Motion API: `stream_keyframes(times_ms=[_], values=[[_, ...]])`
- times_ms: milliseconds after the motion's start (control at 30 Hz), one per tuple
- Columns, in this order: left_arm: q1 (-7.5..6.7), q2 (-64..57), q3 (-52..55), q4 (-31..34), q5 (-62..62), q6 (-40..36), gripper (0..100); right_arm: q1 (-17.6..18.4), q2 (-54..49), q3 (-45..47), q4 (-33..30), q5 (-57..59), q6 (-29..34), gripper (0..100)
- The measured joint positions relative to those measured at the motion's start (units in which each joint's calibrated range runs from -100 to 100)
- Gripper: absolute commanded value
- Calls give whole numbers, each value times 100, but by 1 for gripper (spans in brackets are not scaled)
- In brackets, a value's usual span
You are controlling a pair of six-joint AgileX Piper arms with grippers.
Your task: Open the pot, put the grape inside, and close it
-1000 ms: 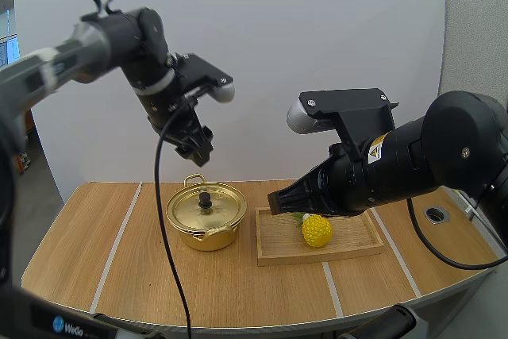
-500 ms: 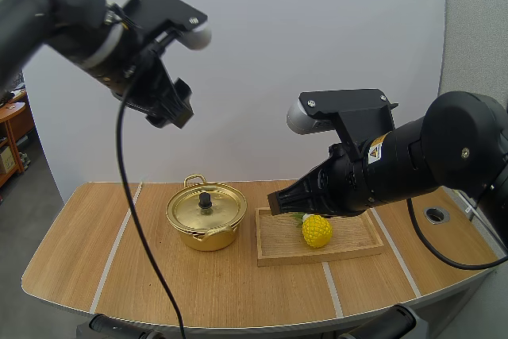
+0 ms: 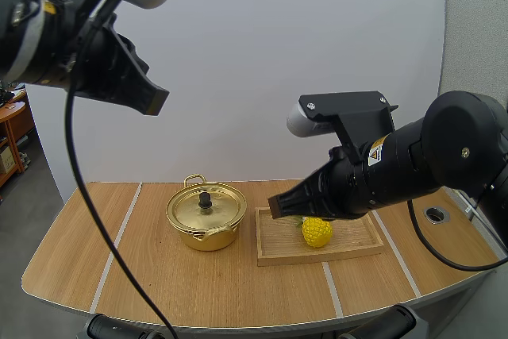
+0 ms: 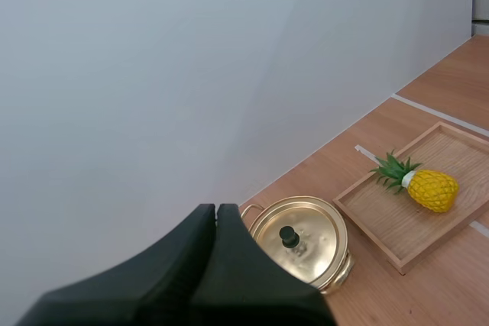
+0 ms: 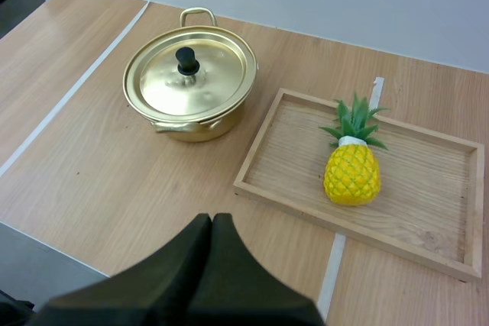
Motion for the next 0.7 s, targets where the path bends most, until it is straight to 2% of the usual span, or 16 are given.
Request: stream_keyframes(times_ms=[467,567,600,700], values=[[0,-438,442,-61,0,-246,0,-190,-189,0,0,131,0,0],[0,-914,964,-325,0,-484,0,-458,-749,0,98,64,0,0],[0,-1139,1366,-692,0,-523,0,-506,-886,0,98,64,0,0],[0,-1681,2093,-856,0,-549,0,-650,-1281,0,87,-59,0,0]])
